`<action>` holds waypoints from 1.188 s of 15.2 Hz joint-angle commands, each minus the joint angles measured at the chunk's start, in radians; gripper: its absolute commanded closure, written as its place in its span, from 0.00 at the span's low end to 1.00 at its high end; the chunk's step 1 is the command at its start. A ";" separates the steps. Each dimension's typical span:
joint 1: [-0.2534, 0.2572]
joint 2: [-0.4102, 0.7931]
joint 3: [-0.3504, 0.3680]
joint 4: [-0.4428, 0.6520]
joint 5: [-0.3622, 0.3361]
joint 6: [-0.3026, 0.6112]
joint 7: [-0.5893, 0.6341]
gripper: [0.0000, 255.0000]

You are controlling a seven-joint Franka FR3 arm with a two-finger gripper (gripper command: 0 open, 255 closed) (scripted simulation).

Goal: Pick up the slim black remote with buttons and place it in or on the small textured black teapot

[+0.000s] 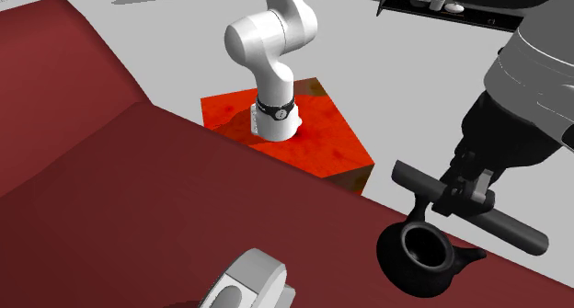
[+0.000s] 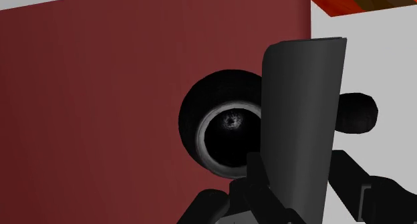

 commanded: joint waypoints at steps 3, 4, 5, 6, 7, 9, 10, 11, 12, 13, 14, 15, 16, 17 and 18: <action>0.002 0.018 0.002 -0.035 0.003 0.054 0.002 1.00; 0.002 0.022 0.001 -0.045 0.004 0.067 0.001 1.00; 0.002 0.026 0.001 -0.054 0.004 0.080 0.000 1.00; 0.002 0.030 0.001 -0.063 0.005 0.094 -0.001 1.00; 0.002 0.034 0.001 -0.072 0.005 0.107 -0.001 1.00; 0.002 0.045 0.001 -0.093 0.007 0.138 -0.003 1.00; 0.002 0.045 0.001 -0.093 0.007 0.138 -0.003 1.00; 0.002 0.045 0.001 -0.093 0.007 0.138 -0.003 1.00; 0.002 0.045 0.001 -0.093 0.007 0.138 -0.003 1.00; 0.002 0.045 0.001 -0.093 0.007 0.138 -0.003 1.00; 0.002 0.045 0.001 -0.093 0.007 0.138 -0.003 1.00; 0.002 0.045 0.001 -0.093 0.007 0.138 -0.003 1.00; 0.002 0.045 0.001 -0.093 0.007 0.138 -0.003 1.00; 0.002 0.045 0.001 -0.093 0.007 0.138 -0.003 0.00; 0.002 0.045 0.001 -0.093 0.007 0.138 -0.003 0.00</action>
